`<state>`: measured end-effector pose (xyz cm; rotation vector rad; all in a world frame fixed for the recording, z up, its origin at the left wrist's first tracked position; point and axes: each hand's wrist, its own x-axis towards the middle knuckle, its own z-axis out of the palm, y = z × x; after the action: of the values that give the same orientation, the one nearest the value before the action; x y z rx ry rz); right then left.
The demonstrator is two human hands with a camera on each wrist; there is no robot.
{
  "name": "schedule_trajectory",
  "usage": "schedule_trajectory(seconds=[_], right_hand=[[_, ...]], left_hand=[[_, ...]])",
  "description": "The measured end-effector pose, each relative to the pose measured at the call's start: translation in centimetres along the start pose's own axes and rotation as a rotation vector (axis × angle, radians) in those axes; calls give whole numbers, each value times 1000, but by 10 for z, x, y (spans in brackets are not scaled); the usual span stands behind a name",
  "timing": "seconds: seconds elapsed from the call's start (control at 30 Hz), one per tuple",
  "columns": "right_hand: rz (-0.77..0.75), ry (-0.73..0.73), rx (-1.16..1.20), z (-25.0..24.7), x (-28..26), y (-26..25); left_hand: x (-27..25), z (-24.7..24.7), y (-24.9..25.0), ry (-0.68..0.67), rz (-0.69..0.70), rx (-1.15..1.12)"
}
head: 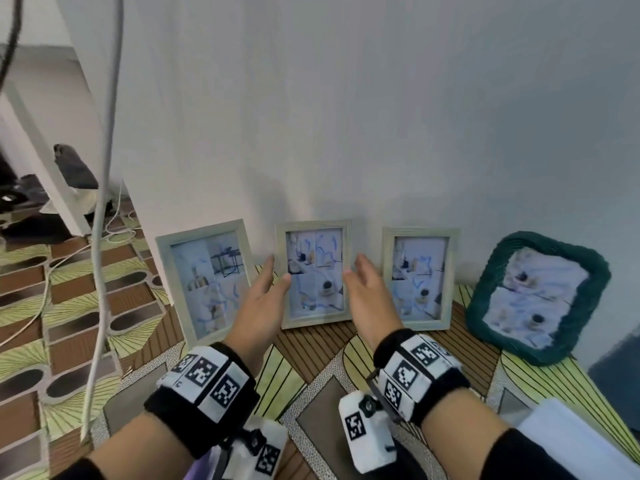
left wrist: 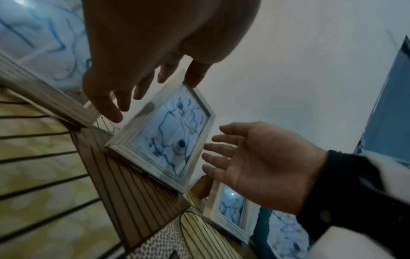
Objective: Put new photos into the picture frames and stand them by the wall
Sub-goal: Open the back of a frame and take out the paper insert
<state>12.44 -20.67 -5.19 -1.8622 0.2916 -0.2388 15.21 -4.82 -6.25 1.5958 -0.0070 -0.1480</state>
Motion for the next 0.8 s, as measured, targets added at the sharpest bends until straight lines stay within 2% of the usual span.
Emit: schedule_trajectory(seconds=[0.23,0.4,0.6,0.8], right_hand=[[45,-38,13,7,19,5],[47,-80,53,-3,7,-4],[35,-65,117,-28,-34,-5],[-45,20,190,-68,-107,-9]], left_hand=[[12,-8,0,-68,-23,-2],[-6,-6,12,-82,-73,17],[-46,-2,22,-96,-55,-23],[-114,-7,33,-129,81,81]])
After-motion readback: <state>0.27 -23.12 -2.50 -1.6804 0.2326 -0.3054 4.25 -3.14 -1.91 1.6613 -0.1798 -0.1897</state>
